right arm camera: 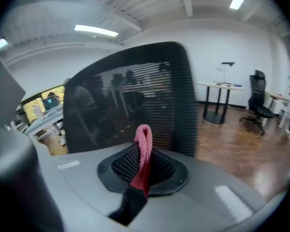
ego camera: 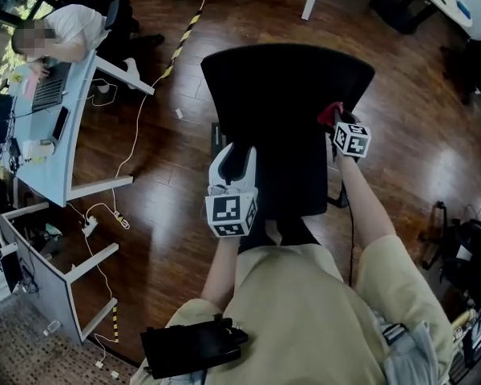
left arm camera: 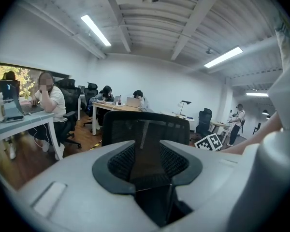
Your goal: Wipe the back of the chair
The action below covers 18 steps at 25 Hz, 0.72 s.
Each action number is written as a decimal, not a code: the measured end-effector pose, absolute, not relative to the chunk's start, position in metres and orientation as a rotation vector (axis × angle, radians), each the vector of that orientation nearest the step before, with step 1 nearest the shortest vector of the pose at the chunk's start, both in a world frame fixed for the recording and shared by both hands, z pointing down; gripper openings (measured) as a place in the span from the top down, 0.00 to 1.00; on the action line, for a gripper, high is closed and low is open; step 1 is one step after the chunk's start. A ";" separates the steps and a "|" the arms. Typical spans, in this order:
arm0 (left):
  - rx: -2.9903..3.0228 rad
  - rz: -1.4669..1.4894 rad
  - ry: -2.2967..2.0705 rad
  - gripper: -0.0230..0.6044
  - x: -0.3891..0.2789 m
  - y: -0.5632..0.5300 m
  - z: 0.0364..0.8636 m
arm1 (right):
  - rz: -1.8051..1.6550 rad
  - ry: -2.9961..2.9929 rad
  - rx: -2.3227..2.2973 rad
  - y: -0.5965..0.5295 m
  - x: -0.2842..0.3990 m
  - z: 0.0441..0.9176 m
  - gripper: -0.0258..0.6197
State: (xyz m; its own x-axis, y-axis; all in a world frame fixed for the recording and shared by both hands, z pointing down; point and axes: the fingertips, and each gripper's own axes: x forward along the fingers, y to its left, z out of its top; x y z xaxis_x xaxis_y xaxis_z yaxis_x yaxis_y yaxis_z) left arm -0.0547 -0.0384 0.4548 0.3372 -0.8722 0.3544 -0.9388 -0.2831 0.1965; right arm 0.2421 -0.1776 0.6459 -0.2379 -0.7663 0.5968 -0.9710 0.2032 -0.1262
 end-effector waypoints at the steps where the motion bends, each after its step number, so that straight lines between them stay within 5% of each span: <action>1: 2.237 0.256 -1.605 0.74 -0.055 -0.037 0.456 | 0.679 -2.167 1.519 -0.178 0.205 0.647 0.92; 6: 2.193 0.298 -1.639 0.74 -0.070 -0.028 0.465 | 0.711 -2.563 0.972 -0.167 -0.010 0.641 0.92; 10: 2.149 0.330 -1.690 0.74 -0.085 -0.017 0.466 | 0.655 -2.640 0.764 -0.164 -0.121 0.637 0.92; 15: 2.114 0.360 -1.716 0.74 -0.105 -0.008 0.471 | 0.556 -2.580 0.780 -0.182 -0.132 0.650 0.92; 18: 2.108 0.362 -1.694 0.74 -0.103 -0.010 0.480 | 0.553 -2.511 0.906 -0.194 -0.074 0.662 0.92</action>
State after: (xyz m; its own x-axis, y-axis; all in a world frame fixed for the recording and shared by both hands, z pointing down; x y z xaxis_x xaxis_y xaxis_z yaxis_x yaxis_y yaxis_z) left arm -0.1026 -0.0098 0.4801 0.2280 -0.8656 0.4458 -0.9722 -0.1777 0.1522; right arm -0.0741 -0.1942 0.6615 -0.7035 -0.5046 0.5004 -0.6681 0.7096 -0.2238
